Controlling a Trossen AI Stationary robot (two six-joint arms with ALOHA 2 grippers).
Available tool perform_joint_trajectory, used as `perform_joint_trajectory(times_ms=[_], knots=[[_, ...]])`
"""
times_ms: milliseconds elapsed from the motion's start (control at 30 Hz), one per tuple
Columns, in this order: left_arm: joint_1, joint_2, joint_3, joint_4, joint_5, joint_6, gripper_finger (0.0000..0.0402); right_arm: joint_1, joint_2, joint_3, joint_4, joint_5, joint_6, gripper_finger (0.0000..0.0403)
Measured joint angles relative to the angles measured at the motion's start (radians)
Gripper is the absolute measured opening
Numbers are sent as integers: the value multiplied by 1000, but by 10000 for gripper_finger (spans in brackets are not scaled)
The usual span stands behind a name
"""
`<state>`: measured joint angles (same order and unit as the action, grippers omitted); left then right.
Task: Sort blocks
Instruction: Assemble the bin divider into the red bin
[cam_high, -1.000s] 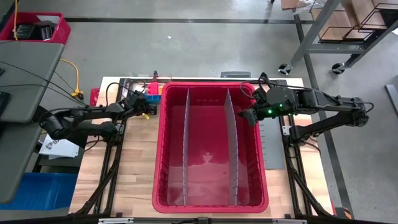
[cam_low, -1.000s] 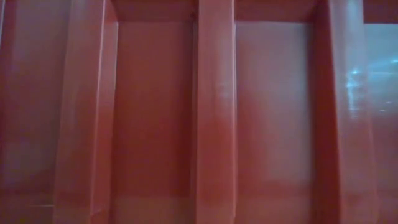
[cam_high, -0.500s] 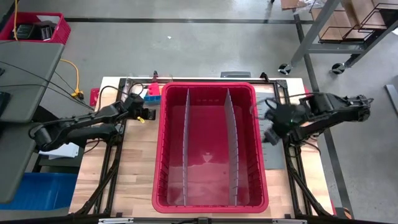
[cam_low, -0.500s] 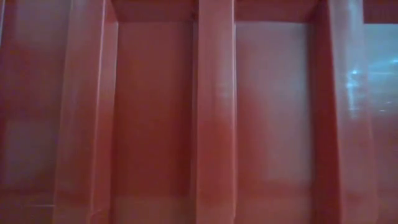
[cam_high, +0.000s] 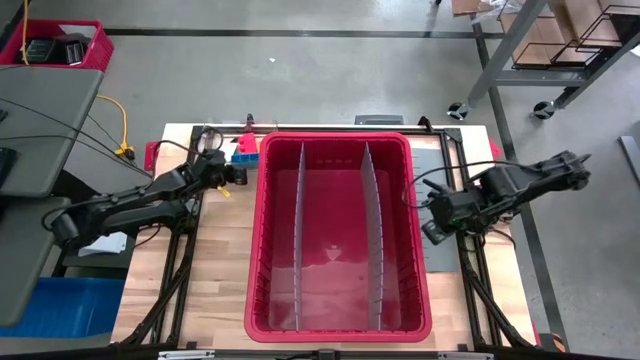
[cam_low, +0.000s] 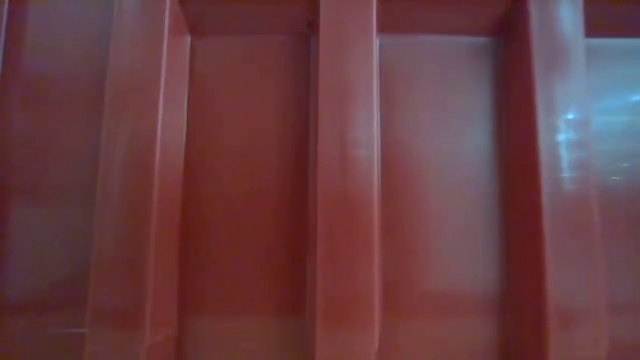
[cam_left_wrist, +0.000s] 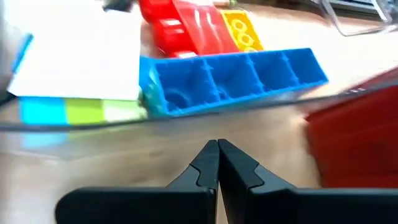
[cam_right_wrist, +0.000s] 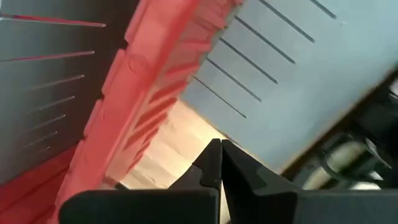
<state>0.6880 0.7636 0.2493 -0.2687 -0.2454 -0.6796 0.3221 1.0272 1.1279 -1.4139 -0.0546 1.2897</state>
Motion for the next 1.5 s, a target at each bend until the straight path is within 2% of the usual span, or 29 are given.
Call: perform_joint_trajectory(times_ms=[200,467,733,933,1200,1333,1500], knots=[[0,83,0,87,-56,28,0,-1,3,-95,150,21,-6,0],[-1,245,-2,241,-56,26,0,-1,7,-81,201,59,-4,0],[1,270,-2,262,-90,42,0,-1,47,-79,294,58,-61,0],[5,217,-4,245,-32,43,0,-5,148,-77,386,64,-120,0],[8,17,-3,127,-29,100,0,-8,254,-77,520,60,-134,0],[8,-83,0,59,-2,98,0,-8,284,-77,582,61,-146,0],[6,-144,0,-57,54,62,0,-8,277,-77,577,61,-147,0]])
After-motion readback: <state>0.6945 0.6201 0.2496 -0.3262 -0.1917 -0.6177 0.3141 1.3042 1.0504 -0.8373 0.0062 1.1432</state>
